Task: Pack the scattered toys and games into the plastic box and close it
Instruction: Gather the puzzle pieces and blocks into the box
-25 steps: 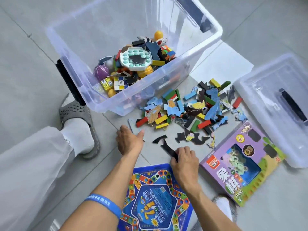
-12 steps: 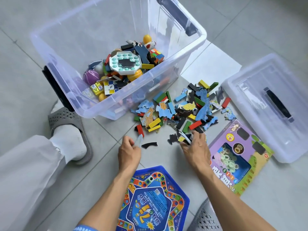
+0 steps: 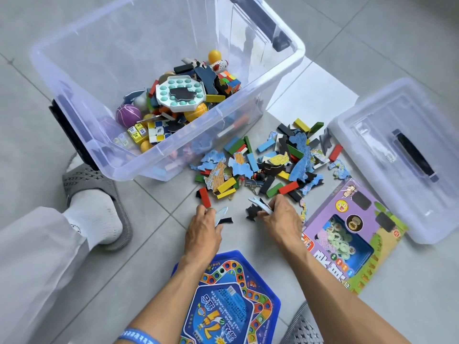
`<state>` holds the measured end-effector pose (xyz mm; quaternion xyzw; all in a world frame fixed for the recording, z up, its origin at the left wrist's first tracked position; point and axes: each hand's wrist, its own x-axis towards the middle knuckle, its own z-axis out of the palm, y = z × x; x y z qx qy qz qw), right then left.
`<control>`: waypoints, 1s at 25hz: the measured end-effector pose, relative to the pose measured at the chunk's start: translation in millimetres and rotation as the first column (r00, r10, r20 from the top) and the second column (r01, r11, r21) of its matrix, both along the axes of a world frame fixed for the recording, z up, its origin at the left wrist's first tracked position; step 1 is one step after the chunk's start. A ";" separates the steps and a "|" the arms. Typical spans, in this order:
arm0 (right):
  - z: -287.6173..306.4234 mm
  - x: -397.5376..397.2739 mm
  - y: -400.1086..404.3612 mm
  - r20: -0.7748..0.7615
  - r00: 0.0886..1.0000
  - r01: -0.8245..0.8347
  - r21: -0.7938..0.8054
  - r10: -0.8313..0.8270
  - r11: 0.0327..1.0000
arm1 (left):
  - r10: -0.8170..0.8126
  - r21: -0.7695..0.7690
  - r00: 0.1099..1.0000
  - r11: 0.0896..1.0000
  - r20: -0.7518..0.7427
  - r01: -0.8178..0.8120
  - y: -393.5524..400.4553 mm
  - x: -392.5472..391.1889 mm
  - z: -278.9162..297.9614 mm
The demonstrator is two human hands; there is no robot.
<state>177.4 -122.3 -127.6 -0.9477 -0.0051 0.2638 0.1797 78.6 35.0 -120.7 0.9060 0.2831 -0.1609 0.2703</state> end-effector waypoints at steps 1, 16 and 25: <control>1.7 0.1 0.7 -0.017 1.000 0.010 0.015 -0.010 1.000 | 0.003 -0.005 1.000 1.000 0.010 -0.003 0.2 2.1 -0.3; 1.7 -23.3 22.8 -0.122 0.988 0.107 0.055 -0.100 0.993 | 0.655 -0.674 0.640 0.261 -0.403 -0.691 5.9 -5.1 26.7; 225.8 36.4 117.5 -0.712 0.688 0.723 0.656 -0.141 0.217 | 0.815 -0.947 0.521 -0.100 -0.254 -0.306 67.7 46.4 201.6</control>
